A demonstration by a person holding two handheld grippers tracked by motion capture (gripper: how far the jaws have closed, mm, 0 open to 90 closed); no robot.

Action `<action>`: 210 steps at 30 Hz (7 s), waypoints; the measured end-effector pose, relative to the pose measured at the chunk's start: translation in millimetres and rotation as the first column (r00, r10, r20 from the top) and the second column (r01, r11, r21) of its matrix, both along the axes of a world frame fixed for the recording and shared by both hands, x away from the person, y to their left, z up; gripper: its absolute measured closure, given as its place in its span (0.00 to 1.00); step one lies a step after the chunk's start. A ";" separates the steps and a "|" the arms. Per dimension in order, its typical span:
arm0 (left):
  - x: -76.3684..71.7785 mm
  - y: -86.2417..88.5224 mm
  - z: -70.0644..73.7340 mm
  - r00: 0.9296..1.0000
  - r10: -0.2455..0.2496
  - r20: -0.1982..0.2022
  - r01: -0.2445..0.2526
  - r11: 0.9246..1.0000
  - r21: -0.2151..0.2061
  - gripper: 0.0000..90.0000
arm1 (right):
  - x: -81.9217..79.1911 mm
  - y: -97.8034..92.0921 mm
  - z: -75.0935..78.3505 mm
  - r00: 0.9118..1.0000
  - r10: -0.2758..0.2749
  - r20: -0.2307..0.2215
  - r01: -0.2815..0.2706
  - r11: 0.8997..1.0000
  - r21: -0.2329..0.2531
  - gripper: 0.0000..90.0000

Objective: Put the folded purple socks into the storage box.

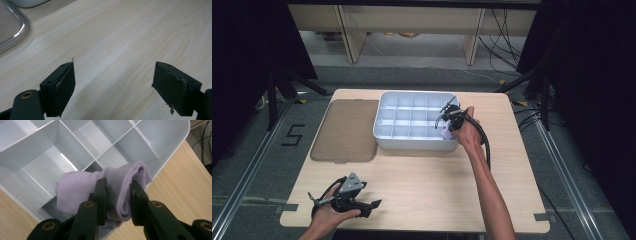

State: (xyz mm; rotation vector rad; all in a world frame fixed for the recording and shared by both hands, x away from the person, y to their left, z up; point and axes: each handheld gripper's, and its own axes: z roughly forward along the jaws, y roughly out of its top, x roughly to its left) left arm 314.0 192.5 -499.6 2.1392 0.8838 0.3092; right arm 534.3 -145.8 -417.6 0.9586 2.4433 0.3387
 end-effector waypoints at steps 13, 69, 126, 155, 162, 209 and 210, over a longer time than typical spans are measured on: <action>-0.4 -0.5 -0.8 1.000 -0.003 -0.004 0.003 1.000 0.009 0.20 | 0.9 2.7 -15.9 0.999 0.029 -0.046 -0.030 0.999 -0.032 0.80; -1.1 -0.8 -0.6 1.000 -0.010 -0.012 0.010 1.000 0.003 0.21 | -1.2 7.5 -8.2 0.978 0.079 -0.195 -0.067 0.996 0.065 0.97; 0.9 2.8 0.0 1.000 0.012 -0.013 -0.011 1.000 0.006 0.21 | -95.2 -14.0 9.0 0.998 0.045 0.047 -0.064 0.825 0.561 0.43; 1.7 0.8 -0.8 1.000 0.016 -0.019 -0.016 1.000 0.002 0.21 | -126.6 2.5 1.7 0.996 0.062 0.065 -0.088 0.811 0.579 0.34; 1.2 1.2 -0.3 1.000 0.003 -0.011 -0.003 1.000 0.007 0.21 | -135.0 9.0 -4.1 0.995 0.079 0.057 -0.097 0.815 0.572 0.32; -4.1 -1.5 0.6 1.000 -0.023 -0.013 0.023 1.000 0.000 0.21 | -185.3 18.4 -55.6 0.995 0.101 -0.012 -0.073 0.792 0.606 0.19; -5.0 -3.2 0.1 0.999 -0.022 -0.024 0.022 1.000 -0.019 0.20 | -186.2 18.7 -57.1 0.994 0.109 -0.013 -0.078 0.785 0.614 0.19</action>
